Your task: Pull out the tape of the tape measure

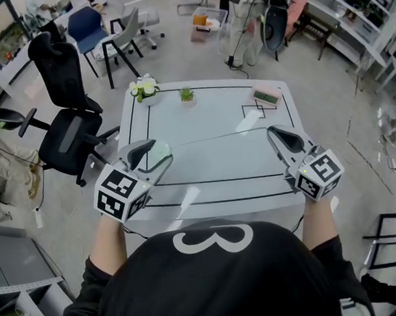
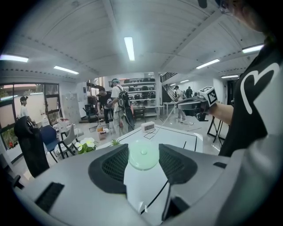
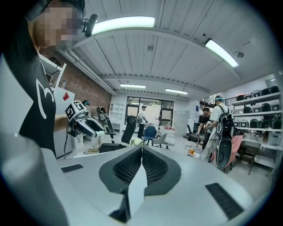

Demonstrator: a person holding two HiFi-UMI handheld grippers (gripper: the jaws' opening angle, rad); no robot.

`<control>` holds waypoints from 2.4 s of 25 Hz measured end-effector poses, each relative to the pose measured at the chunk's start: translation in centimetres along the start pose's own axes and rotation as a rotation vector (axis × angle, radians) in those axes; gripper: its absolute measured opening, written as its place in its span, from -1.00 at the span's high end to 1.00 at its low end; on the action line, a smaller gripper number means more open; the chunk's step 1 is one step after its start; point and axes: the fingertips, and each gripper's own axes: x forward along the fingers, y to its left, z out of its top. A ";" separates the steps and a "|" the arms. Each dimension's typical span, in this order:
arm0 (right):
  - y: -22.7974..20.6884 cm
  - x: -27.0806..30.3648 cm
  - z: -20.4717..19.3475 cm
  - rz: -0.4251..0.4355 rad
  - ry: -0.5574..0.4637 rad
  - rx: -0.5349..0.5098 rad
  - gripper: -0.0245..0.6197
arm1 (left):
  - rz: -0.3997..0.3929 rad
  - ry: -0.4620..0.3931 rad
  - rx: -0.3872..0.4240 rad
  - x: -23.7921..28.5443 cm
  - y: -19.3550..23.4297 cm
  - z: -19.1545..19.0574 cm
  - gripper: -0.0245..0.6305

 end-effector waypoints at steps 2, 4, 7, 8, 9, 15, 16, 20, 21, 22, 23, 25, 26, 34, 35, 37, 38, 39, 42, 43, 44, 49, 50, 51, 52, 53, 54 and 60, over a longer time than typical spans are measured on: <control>-0.1 0.1 -0.2 -0.003 0.002 0.009 0.87 | 0.001 0.013 0.016 0.4 -0.1 -0.1 0.26; -0.2 0.1 -0.4 -0.002 0.004 0.015 0.87 | -0.002 0.026 0.026 0.7 -0.2 -0.3 0.26; -0.4 0.2 -0.8 -0.002 0.009 0.018 0.87 | -0.010 0.035 0.025 1.2 -0.3 -0.6 0.26; -0.5 0.3 -0.9 -0.003 0.012 0.021 0.87 | -0.012 0.038 0.024 1.4 -0.2 -0.7 0.26; -0.6 0.4 -1.1 -0.005 0.016 0.025 0.87 | -0.013 0.040 0.023 1.5 -0.1 -0.7 0.26; -0.9 0.9 -2.5 -0.013 0.053 0.029 0.87 | -0.018 0.048 0.003 2.9 0.3 -1.4 0.26; -0.9 1.1 -2.9 -0.015 0.061 0.029 0.87 | -0.020 0.052 -0.002 3.3 0.4 -1.6 0.26; -1.2 2.0 -4.8 -0.045 0.114 0.029 0.87 | -0.029 0.082 -0.023 5.0 0.6 -3.1 0.26; -1.3 2.3 -5.6 -0.053 0.133 0.027 0.87 | -0.029 0.091 -0.032 5.5 0.8 -3.6 0.26; -1.4 2.6 -6.4 -0.060 0.152 0.023 0.87 | -0.029 0.100 -0.044 5.9 0.9 -4.1 0.26; -1.4 2.9 -7.2 -0.064 0.172 0.022 0.87 | -0.028 0.108 -0.060 6.3 1.0 -4.7 0.26; -1.5 3.4 -8.8 -0.069 0.201 0.040 0.87 | -0.031 0.118 -0.109 7.2 1.2 -5.8 0.26; -1.7 3.7 -9.6 -0.073 0.212 0.055 0.87 | -0.036 0.122 -0.140 7.6 1.2 -6.3 0.26; -3.1 5.7 -16.4 -0.113 0.312 0.204 0.87 | -0.060 0.230 -0.231 11.2 0.7 -12.0 0.26; -3.2 6.0 -17.3 -0.115 0.327 0.221 0.87 | -0.061 0.244 -0.230 11.6 0.6 -12.7 0.26; -3.2 6.5 -18.9 -0.121 0.354 0.255 0.87 | -0.059 0.269 -0.226 12.4 0.6 -14.0 0.26; -3.2 6.7 -19.7 -0.124 0.368 0.266 0.87 | -0.059 0.280 -0.223 12.7 0.6 -14.5 0.26; -3.2 6.9 -20.5 -0.126 0.384 0.269 0.87 | -0.059 0.288 -0.217 13.0 0.7 -14.9 0.26; -3.0 7.5 -22.6 -0.126 0.445 0.239 0.87 | -0.052 0.310 -0.193 13.8 0.9 -15.9 0.26; -2.9 7.7 -23.2 -0.126 0.463 0.233 0.87 | -0.049 0.318 -0.185 14.0 0.9 -16.2 0.26; -2.9 7.8 -23.7 -0.127 0.477 0.228 0.87 | -0.048 0.325 -0.177 14.3 0.9 -16.6 0.26; -2.7 8.2 -25.2 -0.126 0.521 0.221 0.86 | -0.049 0.371 -0.131 15.2 0.5 -18.4 0.26; -2.6 8.2 -25.4 -0.122 0.530 0.223 0.86 | -0.050 0.380 -0.124 15.3 0.4 -18.7 0.26; -2.6 8.2 -25.7 -0.117 0.538 0.225 0.86 | -0.051 0.385 -0.125 15.4 0.3 -18.9 0.26; -2.6 8.2 -25.9 -0.114 0.545 0.225 0.86 | -0.052 0.386 -0.132 15.5 0.3 -19.0 0.26; -2.6 8.2 -26.0 -0.112 0.552 0.225 0.86 | -0.053 0.384 -0.141 15.5 0.4 -19.1 0.26; -2.5 8.2 -26.2 -0.110 0.559 0.225 0.86 | -0.055 0.382 -0.146 15.6 0.4 -19.0 0.26; -2.4 8.4 -26.6 -0.104 0.589 0.226 0.86 | -0.070 0.377 -0.152 15.6 0.5 -19.1 0.25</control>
